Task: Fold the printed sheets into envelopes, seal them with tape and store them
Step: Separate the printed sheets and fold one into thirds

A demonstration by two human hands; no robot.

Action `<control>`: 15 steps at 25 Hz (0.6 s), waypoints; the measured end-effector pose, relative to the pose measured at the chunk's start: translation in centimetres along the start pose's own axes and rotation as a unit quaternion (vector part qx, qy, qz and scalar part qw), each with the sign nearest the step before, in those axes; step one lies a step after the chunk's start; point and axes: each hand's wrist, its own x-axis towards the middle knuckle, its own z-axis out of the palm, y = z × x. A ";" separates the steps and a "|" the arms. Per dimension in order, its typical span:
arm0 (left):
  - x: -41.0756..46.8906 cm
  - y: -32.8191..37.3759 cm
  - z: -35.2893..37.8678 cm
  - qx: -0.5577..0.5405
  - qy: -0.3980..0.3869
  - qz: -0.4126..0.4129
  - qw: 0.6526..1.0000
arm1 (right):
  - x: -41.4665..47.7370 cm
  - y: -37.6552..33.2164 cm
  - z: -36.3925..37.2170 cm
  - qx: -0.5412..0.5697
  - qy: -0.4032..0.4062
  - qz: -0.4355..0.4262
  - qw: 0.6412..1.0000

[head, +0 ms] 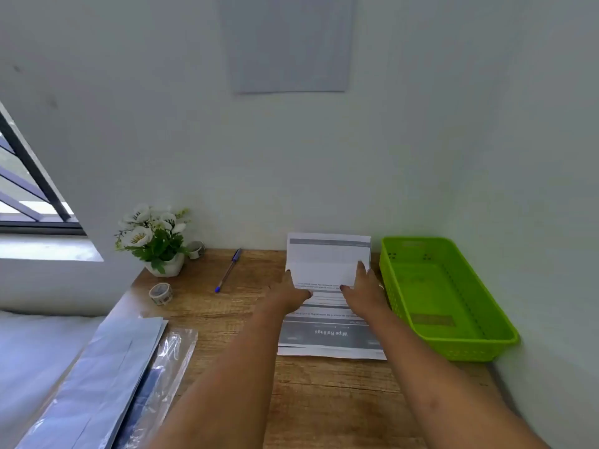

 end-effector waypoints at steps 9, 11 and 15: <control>-4.2 0.1 0.9 -0.110 0.071 -0.037 0.991 | 0.4 1.7 2.2 0.035 0.048 0.108 0.992; -4.4 -0.2 0.7 -0.115 0.087 -0.037 0.989 | 0.3 1.6 2.4 0.008 0.054 0.119 0.991; -5.7 -0.6 -0.1 -0.142 0.100 -0.033 0.984 | 0.1 2.2 3.2 0.008 0.084 0.119 0.989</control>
